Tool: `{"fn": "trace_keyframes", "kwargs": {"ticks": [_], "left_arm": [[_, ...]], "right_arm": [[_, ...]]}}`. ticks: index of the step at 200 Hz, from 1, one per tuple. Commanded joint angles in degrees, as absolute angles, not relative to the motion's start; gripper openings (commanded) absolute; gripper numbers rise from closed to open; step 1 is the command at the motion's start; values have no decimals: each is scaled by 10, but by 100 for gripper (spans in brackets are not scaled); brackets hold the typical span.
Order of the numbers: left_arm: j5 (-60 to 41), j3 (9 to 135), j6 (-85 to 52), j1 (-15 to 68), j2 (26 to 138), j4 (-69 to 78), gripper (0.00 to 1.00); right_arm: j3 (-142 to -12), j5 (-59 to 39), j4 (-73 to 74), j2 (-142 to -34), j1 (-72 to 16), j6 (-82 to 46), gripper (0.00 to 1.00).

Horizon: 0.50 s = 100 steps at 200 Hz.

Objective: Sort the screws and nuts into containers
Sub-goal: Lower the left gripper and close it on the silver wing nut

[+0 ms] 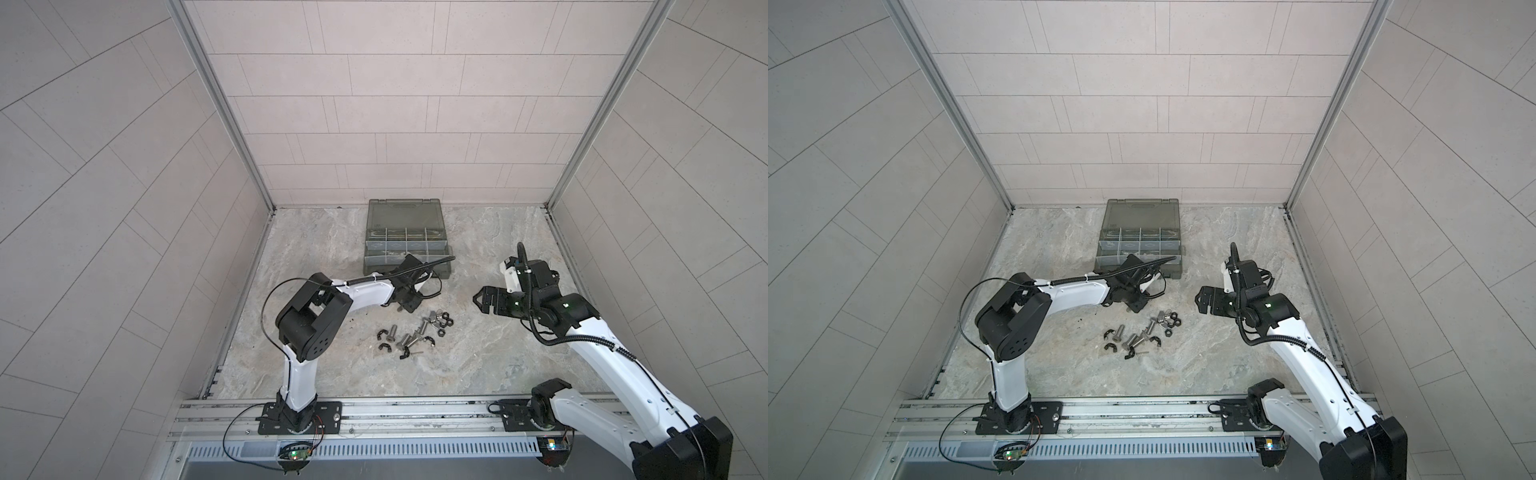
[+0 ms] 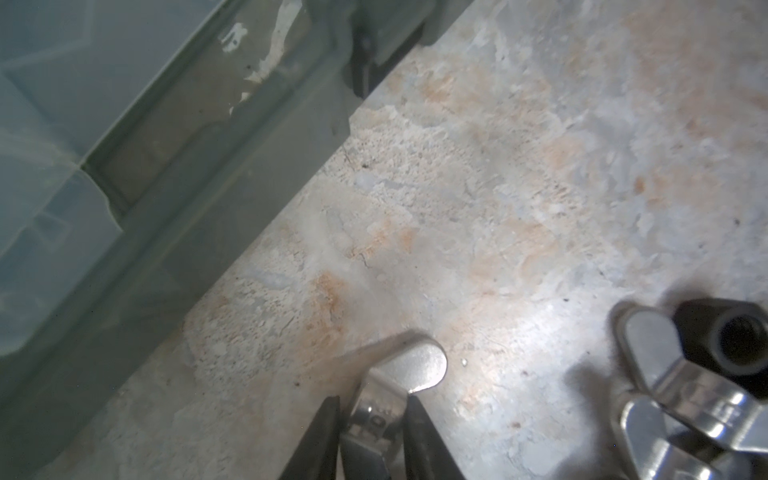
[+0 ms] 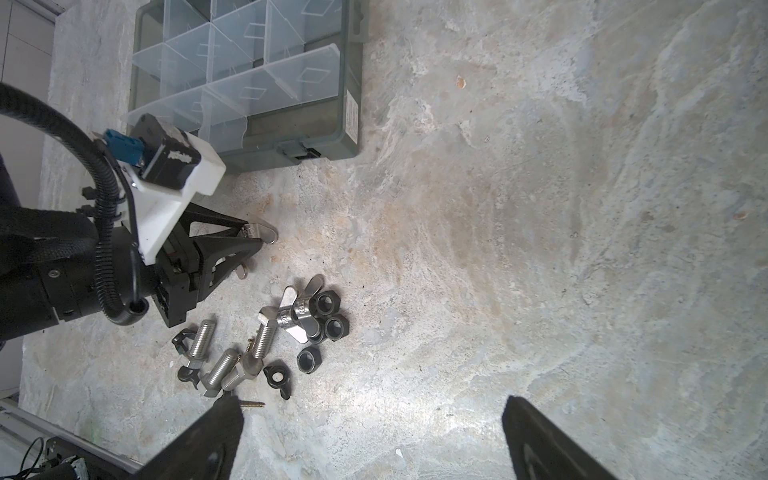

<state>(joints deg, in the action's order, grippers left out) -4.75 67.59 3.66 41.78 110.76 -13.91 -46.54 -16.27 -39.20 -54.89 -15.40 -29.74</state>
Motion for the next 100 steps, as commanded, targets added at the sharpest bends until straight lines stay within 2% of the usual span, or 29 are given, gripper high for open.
{"fn": "trace_keyframes", "kwargs": {"ticks": [1,40,100], "left_arm": [[-52,693,46,419,1122,-155,26],[-56,695,44,419,1116,-161,11],[-57,701,37,419,1081,-183,4]], "right_arm": [[-471,-170,-393,-549,-150,-295,99],[-471,-182,-393,-549,-149,-296,99],[-471,-187,-395,-541,-148,-294,99]]}}
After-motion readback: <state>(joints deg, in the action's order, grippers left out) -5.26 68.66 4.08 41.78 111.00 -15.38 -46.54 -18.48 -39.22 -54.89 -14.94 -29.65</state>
